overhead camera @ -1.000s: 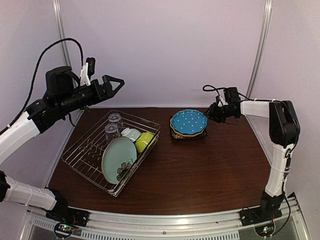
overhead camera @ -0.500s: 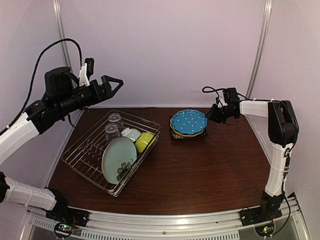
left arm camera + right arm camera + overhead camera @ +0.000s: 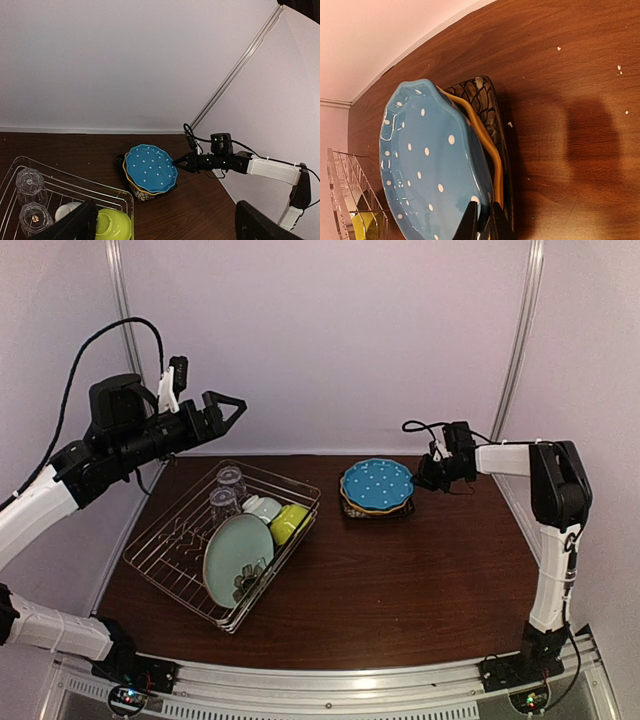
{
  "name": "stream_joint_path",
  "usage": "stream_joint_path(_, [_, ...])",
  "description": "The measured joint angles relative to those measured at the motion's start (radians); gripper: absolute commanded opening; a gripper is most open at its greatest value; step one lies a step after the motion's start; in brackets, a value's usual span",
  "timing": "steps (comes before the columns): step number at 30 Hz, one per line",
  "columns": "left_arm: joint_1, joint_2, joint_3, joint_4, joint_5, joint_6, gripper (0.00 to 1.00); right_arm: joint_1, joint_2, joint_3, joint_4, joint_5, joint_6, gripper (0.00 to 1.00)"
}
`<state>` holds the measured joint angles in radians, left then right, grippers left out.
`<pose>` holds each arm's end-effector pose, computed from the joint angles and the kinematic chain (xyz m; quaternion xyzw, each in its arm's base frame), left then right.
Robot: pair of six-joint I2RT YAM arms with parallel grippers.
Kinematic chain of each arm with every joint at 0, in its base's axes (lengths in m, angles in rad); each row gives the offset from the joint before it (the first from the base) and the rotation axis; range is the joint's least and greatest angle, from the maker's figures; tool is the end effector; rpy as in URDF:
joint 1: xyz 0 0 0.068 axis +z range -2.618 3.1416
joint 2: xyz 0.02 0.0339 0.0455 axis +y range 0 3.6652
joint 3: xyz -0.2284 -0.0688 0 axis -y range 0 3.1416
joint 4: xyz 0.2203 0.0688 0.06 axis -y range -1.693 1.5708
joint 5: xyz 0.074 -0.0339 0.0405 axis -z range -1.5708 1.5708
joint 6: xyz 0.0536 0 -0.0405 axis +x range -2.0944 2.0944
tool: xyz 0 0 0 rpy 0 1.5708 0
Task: Unload the mixed dishes from the dish rack
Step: Adjust the plate on the plate.
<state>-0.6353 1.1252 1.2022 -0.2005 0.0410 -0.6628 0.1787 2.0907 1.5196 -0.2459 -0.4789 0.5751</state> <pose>0.2105 -0.1579 0.3807 0.0033 0.7494 -0.4124 0.5181 0.4231 0.1015 0.1545 0.0923 0.9028 0.3366 0.2513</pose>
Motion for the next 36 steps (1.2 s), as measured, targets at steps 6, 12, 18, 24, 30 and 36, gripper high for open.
stream_joint_path(6, [0.0,0.0,-0.004,0.0,-0.002,0.0,0.97,0.0,0.015,0.0,0.018,-0.011,0.01,0.05])
stream_joint_path(12, [0.0,0.0,-0.004,0.0,-0.003,0.0,0.97,0.0,0.02,0.0,0.03,-0.017,0.019,0.04])
stream_joint_path(18, [0.0,0.0,-0.004,-0.001,-0.004,0.001,0.97,-0.005,0.03,0.0,0.047,-0.022,0.031,0.0])
stream_joint_path(24, [0.0,0.0,-0.004,0.0,-0.005,0.001,0.97,-0.011,0.035,-0.005,0.067,-0.045,0.05,0.0])
stream_joint_path(30, [0.0,0.0,-0.004,-0.001,-0.005,0.002,0.97,-0.013,0.035,-0.008,0.071,-0.049,0.058,0.13])
stream_joint_path(36, [0.0,0.0,-0.004,-0.01,-0.005,0.017,0.97,-0.013,0.034,-0.008,0.058,-0.069,0.068,0.44])
